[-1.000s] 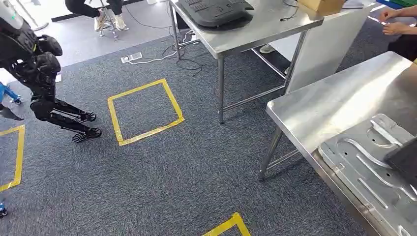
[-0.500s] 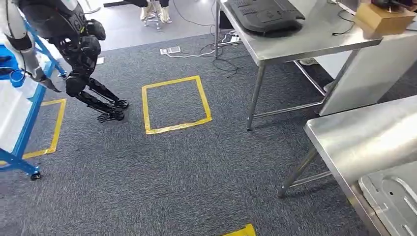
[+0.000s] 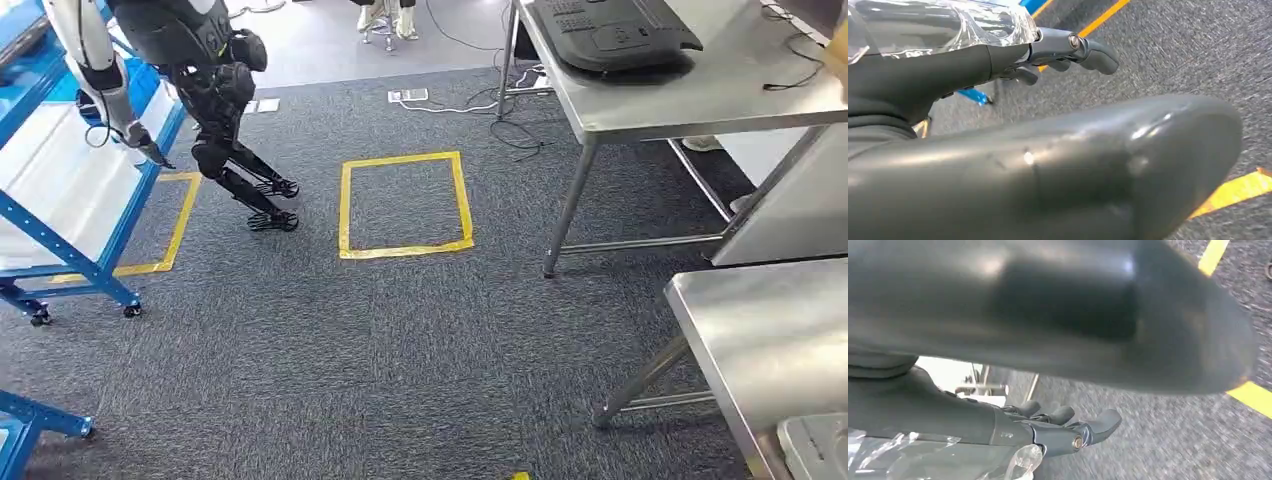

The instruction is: Take the parts from the cabinet and place them on the table.

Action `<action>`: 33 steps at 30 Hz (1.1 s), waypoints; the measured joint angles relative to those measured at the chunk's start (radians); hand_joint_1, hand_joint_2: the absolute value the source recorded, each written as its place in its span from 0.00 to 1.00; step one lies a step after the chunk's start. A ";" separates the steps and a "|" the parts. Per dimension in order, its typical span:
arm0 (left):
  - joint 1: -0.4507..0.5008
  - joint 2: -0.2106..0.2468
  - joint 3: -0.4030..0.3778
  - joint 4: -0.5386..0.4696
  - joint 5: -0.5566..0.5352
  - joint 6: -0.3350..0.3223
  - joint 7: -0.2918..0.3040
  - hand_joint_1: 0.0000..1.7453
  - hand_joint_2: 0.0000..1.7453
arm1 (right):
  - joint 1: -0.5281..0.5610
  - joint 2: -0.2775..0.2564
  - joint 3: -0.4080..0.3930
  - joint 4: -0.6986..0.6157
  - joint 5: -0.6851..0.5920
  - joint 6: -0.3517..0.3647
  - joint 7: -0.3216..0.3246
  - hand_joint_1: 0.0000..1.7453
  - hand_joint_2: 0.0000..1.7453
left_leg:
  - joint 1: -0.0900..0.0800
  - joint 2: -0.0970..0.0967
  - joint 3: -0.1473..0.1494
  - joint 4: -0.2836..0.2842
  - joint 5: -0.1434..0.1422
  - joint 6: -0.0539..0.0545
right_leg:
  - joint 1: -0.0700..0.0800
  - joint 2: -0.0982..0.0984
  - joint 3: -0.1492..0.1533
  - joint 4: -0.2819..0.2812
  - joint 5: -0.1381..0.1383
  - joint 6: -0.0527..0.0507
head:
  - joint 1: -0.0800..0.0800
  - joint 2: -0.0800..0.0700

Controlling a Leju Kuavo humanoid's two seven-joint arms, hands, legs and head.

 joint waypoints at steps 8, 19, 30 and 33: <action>0.001 -0.001 0.000 0.000 0.005 0.002 -0.018 0.00 0.00 | -0.008 0.000 0.000 -0.001 0.000 0.000 -0.012 0.00 0.00 | 0.012 -0.098 0.038 -0.077 0.034 0.008 | 0.001 0.070 -0.021 0.085 -0.071 0.037 | 0.004 0.000; 0.005 -0.002 0.000 0.000 0.011 0.000 -0.020 0.00 0.00 | -0.007 -0.004 0.005 0.000 0.002 0.010 -0.011 0.00 0.00 | 0.031 -0.248 0.027 -0.045 0.004 -0.035 | -0.009 0.157 -0.043 -0.017 0.054 0.023 | 0.006 0.000; 0.006 -0.003 0.000 0.000 0.013 0.000 -0.018 0.00 0.00 | -0.003 -0.005 0.007 0.000 0.002 0.010 -0.010 0.00 0.00 | 0.016 -0.080 -0.013 0.067 -0.039 -0.021 | 0.011 0.005 -0.025 -0.021 0.039 -0.009 | 0.002 0.000; -0.001 -0.003 0.000 0.000 0.011 0.000 -0.018 0.00 0.00 | -0.004 -0.004 0.010 0.000 0.002 0.010 -0.010 0.00 0.00 | -0.008 -0.022 0.031 -0.029 -0.019 -0.003 | 0.012 -0.020 -0.013 -0.022 0.029 0.005 | 0.002 0.000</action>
